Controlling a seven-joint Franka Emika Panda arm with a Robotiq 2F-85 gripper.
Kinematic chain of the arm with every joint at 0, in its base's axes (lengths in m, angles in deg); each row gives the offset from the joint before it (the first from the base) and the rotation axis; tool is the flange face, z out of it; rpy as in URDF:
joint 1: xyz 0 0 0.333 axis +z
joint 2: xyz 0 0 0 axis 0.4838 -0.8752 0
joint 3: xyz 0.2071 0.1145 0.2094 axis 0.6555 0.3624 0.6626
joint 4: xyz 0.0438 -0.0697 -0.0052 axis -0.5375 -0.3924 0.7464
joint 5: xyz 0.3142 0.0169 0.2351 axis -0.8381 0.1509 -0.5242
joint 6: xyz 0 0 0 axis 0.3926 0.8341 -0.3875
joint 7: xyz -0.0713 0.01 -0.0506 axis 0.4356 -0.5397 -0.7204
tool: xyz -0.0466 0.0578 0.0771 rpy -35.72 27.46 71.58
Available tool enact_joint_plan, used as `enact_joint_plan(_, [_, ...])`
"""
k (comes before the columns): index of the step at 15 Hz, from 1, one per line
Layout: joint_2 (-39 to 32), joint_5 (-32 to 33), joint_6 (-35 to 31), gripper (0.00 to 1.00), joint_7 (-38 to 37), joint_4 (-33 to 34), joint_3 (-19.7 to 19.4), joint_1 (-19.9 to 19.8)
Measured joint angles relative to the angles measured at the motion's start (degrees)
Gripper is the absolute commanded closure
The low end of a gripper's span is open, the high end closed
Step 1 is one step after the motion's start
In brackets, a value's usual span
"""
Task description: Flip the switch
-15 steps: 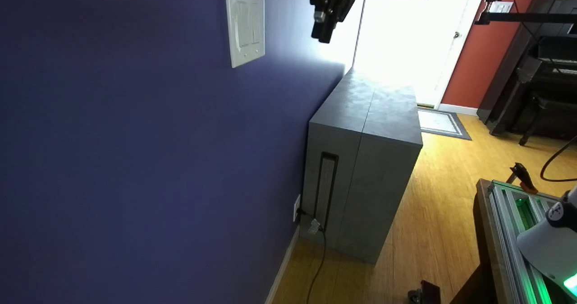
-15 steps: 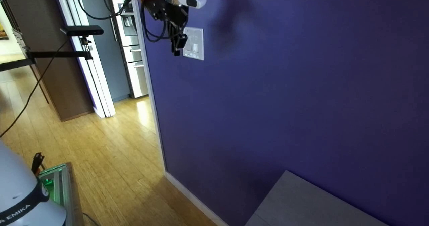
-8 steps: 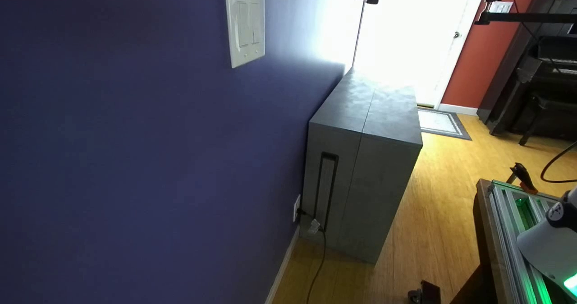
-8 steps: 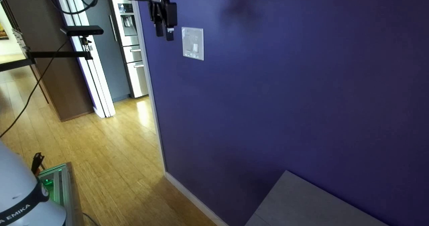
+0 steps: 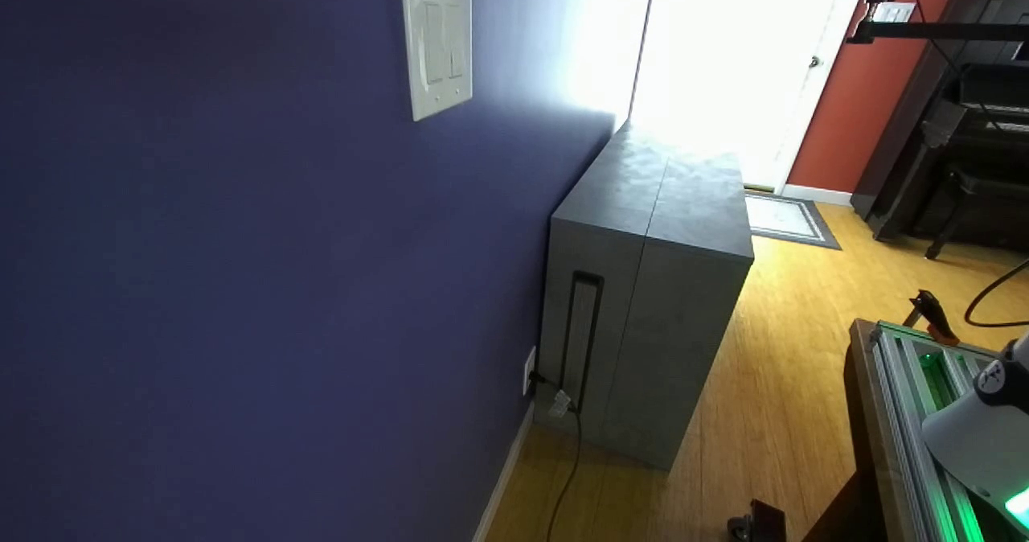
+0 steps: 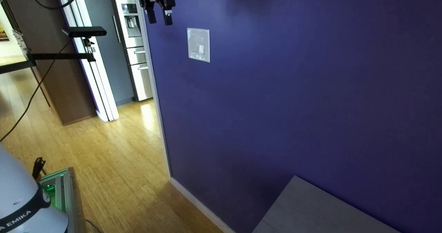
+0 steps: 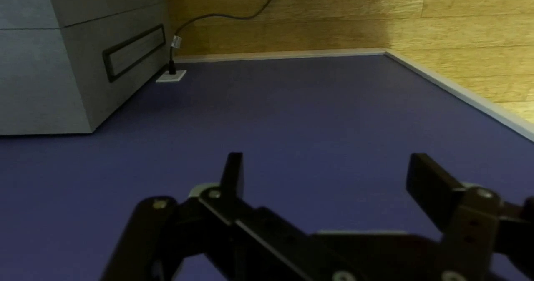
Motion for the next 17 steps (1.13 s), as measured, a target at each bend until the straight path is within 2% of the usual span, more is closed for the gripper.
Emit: enact_joint_plan(17, [0.06, 0.0, 0.02, 0.0, 0.71, -0.02, 0.0, 0.07])
